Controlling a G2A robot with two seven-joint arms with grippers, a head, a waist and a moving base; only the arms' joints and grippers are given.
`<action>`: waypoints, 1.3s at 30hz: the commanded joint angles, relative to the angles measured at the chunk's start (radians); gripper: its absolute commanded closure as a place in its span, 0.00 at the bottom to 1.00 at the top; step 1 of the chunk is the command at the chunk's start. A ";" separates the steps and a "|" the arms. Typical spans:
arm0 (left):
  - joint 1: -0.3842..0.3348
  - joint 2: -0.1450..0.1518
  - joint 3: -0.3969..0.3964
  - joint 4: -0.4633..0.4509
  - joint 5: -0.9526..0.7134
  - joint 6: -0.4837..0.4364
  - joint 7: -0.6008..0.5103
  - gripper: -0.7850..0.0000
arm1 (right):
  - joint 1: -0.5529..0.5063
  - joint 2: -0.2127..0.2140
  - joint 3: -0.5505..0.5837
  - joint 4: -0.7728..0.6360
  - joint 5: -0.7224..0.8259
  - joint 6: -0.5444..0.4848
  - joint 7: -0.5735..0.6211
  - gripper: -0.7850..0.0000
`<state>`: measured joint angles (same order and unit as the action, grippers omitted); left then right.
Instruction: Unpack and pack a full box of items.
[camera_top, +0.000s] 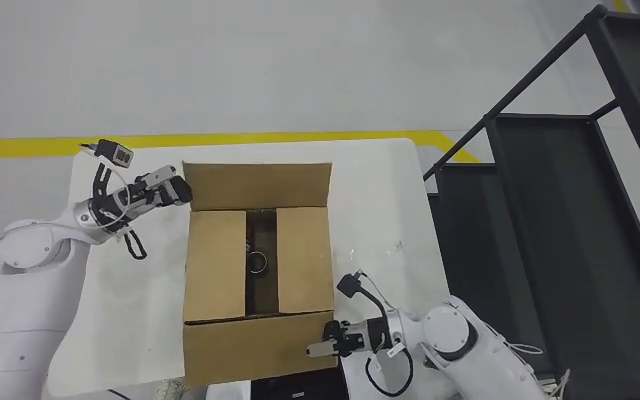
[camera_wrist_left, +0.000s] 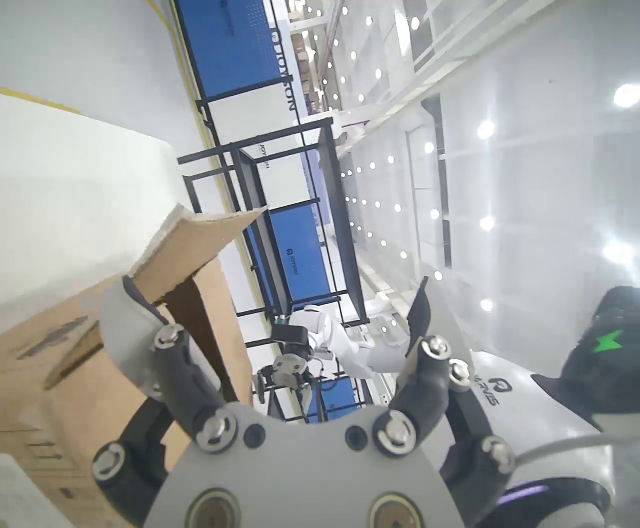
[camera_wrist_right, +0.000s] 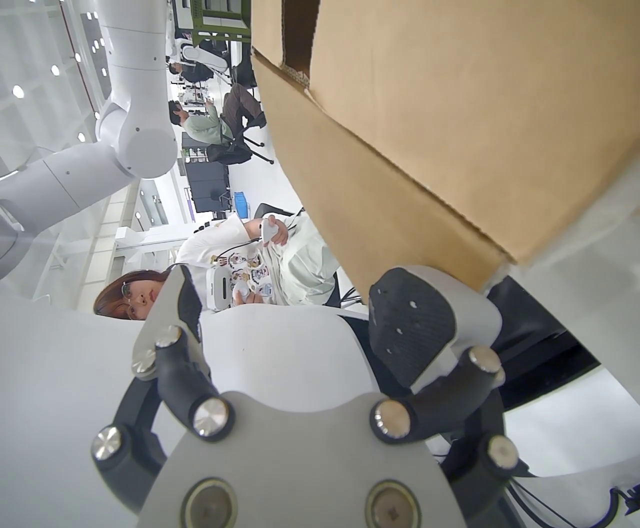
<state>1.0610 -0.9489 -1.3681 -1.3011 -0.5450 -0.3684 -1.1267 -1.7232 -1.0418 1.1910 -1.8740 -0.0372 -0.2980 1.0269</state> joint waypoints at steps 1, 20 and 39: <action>-0.035 -0.003 0.022 0.029 0.054 -0.001 0.005 0.00 | 0.000 0.002 0.003 0.003 0.005 -0.001 -0.001 0.00; -0.216 -0.022 0.187 0.158 0.392 0.038 0.004 0.00 | 0.016 0.019 -0.001 0.014 0.039 0.006 -0.009 0.00; -0.327 -0.038 0.289 0.163 0.551 0.041 -0.051 0.00 | 0.026 0.033 -0.011 0.019 0.058 0.006 -0.021 0.00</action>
<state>0.7426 -0.9857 -1.0888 -1.1426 -0.0085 -0.3269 -1.1735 -1.6973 -1.0100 1.1799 -1.8552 0.0211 -0.2924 1.0069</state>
